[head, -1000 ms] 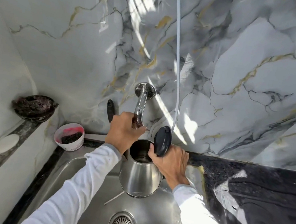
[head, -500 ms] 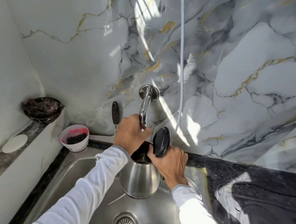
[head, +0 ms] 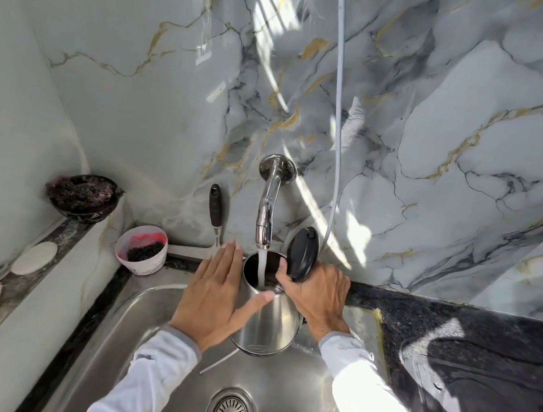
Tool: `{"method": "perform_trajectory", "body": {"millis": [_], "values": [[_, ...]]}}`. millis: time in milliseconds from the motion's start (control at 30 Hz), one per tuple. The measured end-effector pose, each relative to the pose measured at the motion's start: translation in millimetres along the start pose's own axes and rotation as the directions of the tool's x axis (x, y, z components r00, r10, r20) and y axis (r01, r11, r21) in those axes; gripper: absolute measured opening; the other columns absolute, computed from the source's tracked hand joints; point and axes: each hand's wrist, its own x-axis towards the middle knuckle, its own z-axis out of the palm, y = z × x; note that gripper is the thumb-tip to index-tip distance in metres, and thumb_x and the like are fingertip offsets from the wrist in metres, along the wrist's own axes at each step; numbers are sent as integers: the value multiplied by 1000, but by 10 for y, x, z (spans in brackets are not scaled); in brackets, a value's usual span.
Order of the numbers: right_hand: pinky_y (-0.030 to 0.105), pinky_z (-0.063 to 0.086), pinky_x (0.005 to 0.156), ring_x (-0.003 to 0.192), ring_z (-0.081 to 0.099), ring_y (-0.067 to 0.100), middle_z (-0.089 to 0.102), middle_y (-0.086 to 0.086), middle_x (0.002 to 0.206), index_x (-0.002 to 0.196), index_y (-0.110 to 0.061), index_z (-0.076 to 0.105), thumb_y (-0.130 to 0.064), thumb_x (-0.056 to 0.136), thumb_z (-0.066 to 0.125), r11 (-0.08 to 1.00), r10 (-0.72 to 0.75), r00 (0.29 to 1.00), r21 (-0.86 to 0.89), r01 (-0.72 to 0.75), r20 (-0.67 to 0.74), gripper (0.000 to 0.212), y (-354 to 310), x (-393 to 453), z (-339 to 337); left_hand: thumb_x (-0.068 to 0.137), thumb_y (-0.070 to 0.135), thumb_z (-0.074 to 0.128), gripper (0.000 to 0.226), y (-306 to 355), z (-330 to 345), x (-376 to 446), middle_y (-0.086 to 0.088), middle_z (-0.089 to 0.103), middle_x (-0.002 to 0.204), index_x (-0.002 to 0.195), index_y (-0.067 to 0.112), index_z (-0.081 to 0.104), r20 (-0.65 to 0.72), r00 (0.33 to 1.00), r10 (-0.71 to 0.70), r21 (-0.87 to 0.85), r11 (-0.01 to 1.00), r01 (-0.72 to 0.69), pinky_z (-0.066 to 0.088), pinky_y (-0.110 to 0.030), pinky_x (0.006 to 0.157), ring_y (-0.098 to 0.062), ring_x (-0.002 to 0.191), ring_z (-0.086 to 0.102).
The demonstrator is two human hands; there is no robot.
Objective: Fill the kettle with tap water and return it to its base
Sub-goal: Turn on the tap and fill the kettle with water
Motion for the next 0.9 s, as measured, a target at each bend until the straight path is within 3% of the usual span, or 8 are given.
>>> {"method": "perform_trajectory", "body": {"millis": [200, 467, 900], "values": [[42, 56, 71, 62, 68, 34, 66, 8, 55, 60, -15, 61, -73, 73, 48, 1000, 22, 1000, -21, -22, 22, 61, -53, -13, 33, 80, 96, 26, 126, -73, 179, -70, -27, 46, 155, 149, -8, 42, 55, 998, -30, 171, 985, 20, 42, -57, 116, -35, 144, 46], [41, 54, 69, 64, 67, 37, 66, 12, 57, 61, -14, 64, -75, 71, 47, 998, 51, 999, -48, -50, 18, 64, -67, -26, 10, 79, 97, 25, 127, -116, 215, -17, -28, 45, 155, 147, -9, 44, 54, 998, -13, 230, 973, 1, 40, -56, 117, -36, 144, 46], [42, 54, 73, 61, 66, 32, 59, 3, 53, 55, -23, 55, -75, 71, 47, 999, 39, 999, 10, -39, 5, 55, -93, 2, -49, 81, 96, 24, 126, -114, 204, 20, -28, 44, 156, 148, -9, 43, -7, 1000, 27, 258, 966, -24, 40, -57, 117, -38, 144, 46]]}}
